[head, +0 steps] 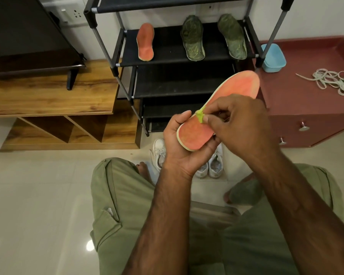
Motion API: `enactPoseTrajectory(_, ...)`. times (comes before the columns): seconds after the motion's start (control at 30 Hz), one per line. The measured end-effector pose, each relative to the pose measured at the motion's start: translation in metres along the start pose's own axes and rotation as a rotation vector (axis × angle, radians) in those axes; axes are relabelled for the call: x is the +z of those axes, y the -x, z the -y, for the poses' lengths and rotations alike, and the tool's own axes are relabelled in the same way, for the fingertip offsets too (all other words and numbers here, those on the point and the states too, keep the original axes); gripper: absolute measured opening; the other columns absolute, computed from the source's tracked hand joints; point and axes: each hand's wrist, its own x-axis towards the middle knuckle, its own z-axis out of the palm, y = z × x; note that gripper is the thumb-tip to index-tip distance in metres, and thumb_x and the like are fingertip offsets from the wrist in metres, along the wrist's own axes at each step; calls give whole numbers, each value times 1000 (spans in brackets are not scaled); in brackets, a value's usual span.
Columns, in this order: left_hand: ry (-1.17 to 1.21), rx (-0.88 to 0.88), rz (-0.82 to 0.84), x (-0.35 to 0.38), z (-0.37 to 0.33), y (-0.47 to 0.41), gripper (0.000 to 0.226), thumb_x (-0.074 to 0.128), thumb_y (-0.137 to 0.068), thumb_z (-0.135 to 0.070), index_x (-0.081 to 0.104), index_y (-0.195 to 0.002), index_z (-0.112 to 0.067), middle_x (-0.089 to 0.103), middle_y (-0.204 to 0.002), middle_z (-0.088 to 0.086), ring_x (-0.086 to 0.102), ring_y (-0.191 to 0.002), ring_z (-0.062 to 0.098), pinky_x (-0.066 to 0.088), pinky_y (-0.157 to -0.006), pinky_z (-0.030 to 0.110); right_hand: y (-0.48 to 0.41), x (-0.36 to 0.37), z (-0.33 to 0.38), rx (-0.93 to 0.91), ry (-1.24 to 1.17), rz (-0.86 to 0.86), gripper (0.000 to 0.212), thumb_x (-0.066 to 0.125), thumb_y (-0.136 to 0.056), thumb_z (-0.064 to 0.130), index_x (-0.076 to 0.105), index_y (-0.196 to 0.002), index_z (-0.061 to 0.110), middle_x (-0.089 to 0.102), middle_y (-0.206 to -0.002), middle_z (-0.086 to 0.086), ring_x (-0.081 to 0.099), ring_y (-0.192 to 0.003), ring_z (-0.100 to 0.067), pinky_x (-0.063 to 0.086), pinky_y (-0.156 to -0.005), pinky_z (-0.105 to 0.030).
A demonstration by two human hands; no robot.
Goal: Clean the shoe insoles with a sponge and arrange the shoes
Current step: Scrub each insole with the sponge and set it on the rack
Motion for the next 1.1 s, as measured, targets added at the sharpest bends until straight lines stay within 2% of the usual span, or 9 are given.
enactPoseTrajectory(0.1, -9, -30, -21, -4, -2, 0, 58, 46, -101, -43, 62, -119, 10, 65, -118, 26, 63, -116, 35, 42, -110, 41, 7, 3, 5, -36, -36, 98, 13, 81, -86, 25, 81, -97, 32, 73, -95, 16, 67, -86, 1, 51, -81, -14)
enactPoseTrajectory(0.23, -4, -15, -45, -1, 2, -2, 60, 43, -104, -46, 68, -115, 8, 67, -119, 26, 65, -113, 36, 43, -107, 42, 1, 0, 1, 23, 19, -67, 12, 77, -89, 31, 80, -100, 32, 73, -100, 13, 65, -88, -5, 54, -85, -27)
enactPoseTrajectory(0.37, -34, -30, -46, -5, 1, -1, 58, 45, -103, -46, 65, -118, 6, 66, -118, 23, 64, -115, 33, 45, -108, 41, 8, 4, 8, 2, -86, 112, 10, 81, -86, 29, 81, -95, 33, 74, -88, 19, 68, -83, 2, 56, -80, -22)
enactPoseTrajectory(0.53, -33, -15, -46, -5, 2, -1, 56, 43, -103, -43, 71, -111, 5, 69, -116, 23, 67, -112, 32, 46, -105, 40, 3, 1, 3, 36, 26, -50, 11, 78, -88, 31, 80, -99, 31, 73, -96, 15, 65, -81, -3, 56, -81, -28)
enactPoseTrajectory(0.67, -55, -33, -53, -5, 0, 0, 57, 45, -103, -45, 65, -120, 6, 66, -120, 22, 61, -118, 31, 40, -111, 39, 6, 3, 8, 26, -64, 101, 10, 81, -86, 31, 80, -95, 32, 74, -87, 19, 68, -80, 1, 58, -80, -25)
enactPoseTrajectory(0.8, -60, -23, -50, -1, 0, 0, 47, 48, -101, -38, 66, -116, 3, 68, -115, 21, 66, -109, 31, 45, -103, 39, 3, 0, 5, 35, 39, -72, 11, 78, -87, 30, 79, -98, 30, 73, -96, 13, 65, -82, -6, 57, -83, -36)
enactPoseTrajectory(0.9, -67, -34, -60, -2, -2, 0, 47, 46, -102, -36, 70, -110, 4, 69, -109, 19, 67, -106, 29, 48, -101, 38, 8, 1, 8, 3, -6, 47, 9, 79, -86, 32, 79, -95, 32, 73, -89, 17, 66, -78, -3, 59, -79, -33)
enactPoseTrajectory(0.97, -80, -29, -72, 0, -2, 1, 50, 43, -102, -34, 74, -105, 5, 71, -108, 21, 71, -101, 30, 57, -94, 39, 6, -2, 4, 18, 31, 36, 8, 78, -86, 33, 79, -94, 32, 73, -87, 18, 68, -78, -2, 60, -78, -34)
enactPoseTrajectory(1.1, -129, 25, -88, 8, 0, -1, 48, 44, -102, -33, 58, -131, 3, 65, -124, 23, 66, -113, 33, 54, -98, 43, -2, -8, -4, 39, 73, -100, 9, 77, -87, 31, 75, -97, 31, 72, -90, 14, 66, -79, -6, 58, -77, -37)
